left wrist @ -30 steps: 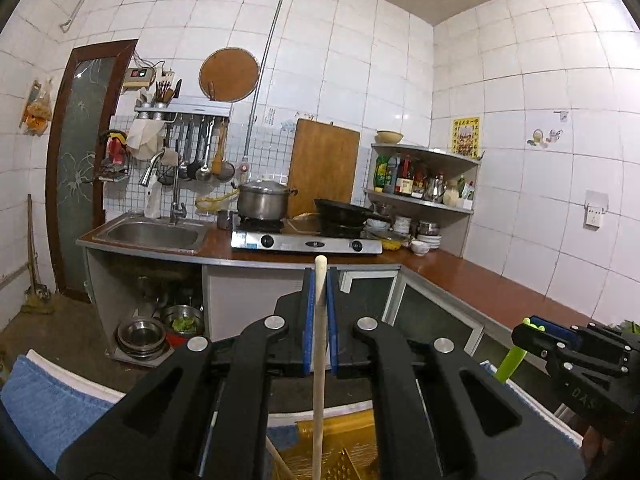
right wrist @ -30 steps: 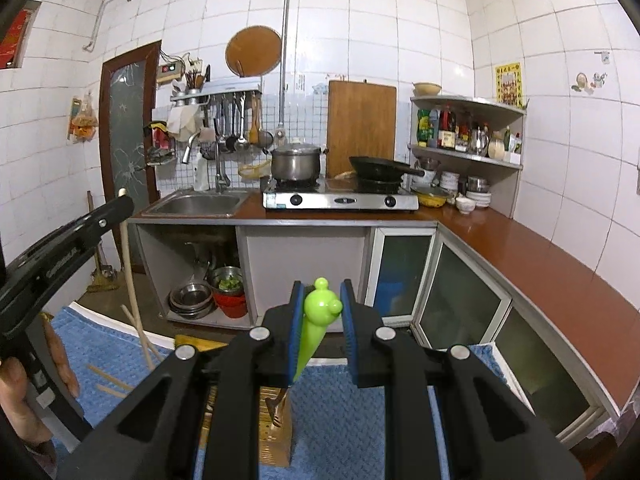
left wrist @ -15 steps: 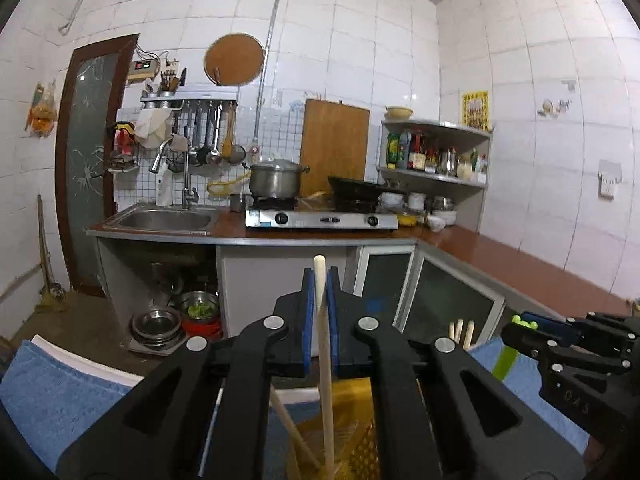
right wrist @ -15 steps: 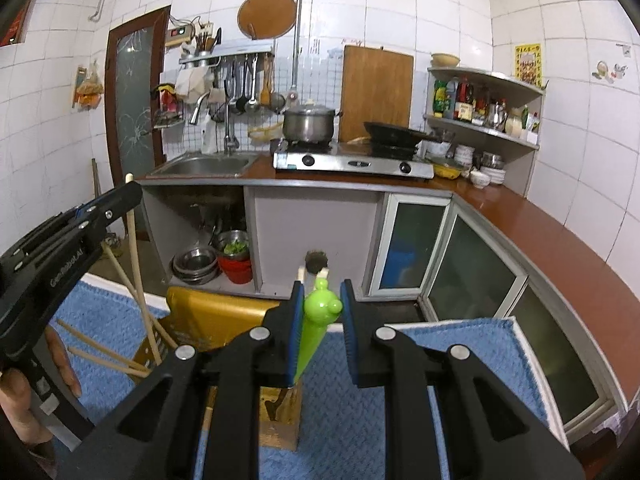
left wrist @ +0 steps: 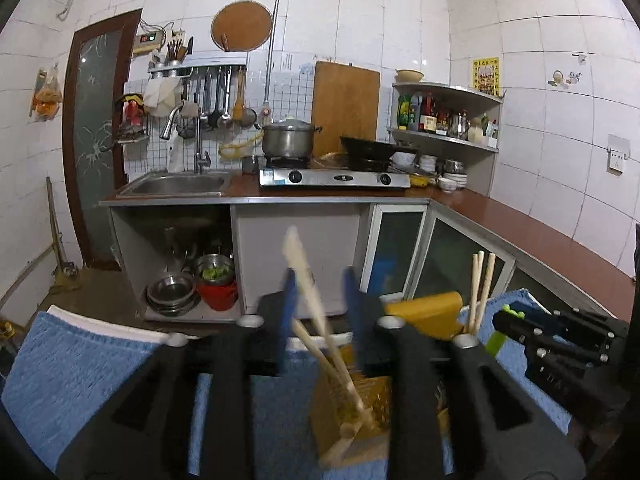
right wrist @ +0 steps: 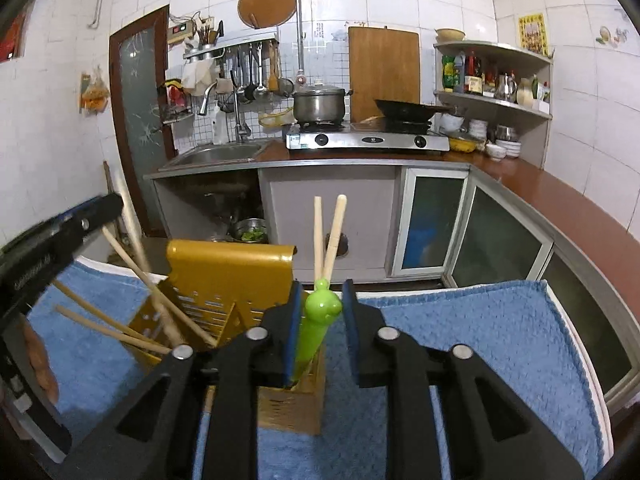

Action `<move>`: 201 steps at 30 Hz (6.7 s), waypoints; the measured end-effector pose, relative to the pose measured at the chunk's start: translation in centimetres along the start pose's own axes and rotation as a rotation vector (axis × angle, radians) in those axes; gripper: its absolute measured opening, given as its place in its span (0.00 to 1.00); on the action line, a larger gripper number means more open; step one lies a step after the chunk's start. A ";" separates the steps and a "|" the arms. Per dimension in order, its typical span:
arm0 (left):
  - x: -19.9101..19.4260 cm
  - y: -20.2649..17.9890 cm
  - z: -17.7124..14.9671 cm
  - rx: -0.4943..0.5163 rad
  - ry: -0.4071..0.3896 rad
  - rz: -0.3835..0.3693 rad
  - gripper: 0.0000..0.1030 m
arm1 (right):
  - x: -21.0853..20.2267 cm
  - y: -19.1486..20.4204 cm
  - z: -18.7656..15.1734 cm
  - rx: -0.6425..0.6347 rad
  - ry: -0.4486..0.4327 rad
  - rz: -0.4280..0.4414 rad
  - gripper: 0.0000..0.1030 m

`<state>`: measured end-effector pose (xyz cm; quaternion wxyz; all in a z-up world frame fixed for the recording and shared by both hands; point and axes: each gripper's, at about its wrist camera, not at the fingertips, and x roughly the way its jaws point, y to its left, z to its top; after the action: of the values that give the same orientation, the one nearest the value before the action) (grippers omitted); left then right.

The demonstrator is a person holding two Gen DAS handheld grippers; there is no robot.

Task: Organize utensils
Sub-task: 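Drop the chopstick into the holder with the left gripper while the right gripper inserts the knife, then close the left gripper on the dark spoon while the right gripper grasps the white plastic spoon, then lift the dark spoon over the holder with the left gripper while the right gripper carries the white spoon there, then open the left gripper to drop the dark spoon in while the right gripper releases the white spoon inside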

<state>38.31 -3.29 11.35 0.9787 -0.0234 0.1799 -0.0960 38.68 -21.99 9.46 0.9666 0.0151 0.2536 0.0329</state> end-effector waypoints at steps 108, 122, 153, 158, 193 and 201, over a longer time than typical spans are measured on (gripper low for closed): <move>-6.8 -3.3 -13.1 0.018 0.548 -0.164 0.08 | -8.4 -2.8 -15.2 0.140 0.268 -0.076 0.07; -9.9 -1.8 -10.3 -0.006 0.431 -0.175 0.08 | -11.2 -2.1 -13.1 0.118 0.170 -0.052 0.07; -12.8 -1.7 -4.3 -0.003 0.242 -0.190 0.08 | -12.7 -1.7 -7.6 0.069 -0.001 -0.042 0.07; -12.9 -1.8 -2.1 -0.007 0.208 -0.200 0.08 | -12.8 -1.8 -5.7 0.061 -0.031 -0.041 0.07; 3.0 -1.4 1.5 -0.019 0.186 -0.117 0.09 | -1.3 0.9 1.8 -0.007 -0.051 0.016 0.07; 2.0 -0.6 -0.4 -0.012 0.177 -0.102 0.17 | 1.3 -0.3 -2.6 0.031 -0.006 0.049 0.08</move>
<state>39.92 -4.28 10.31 0.9526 -0.0297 0.2649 -0.1464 38.58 -22.14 6.57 0.9659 0.0366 0.2507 0.0524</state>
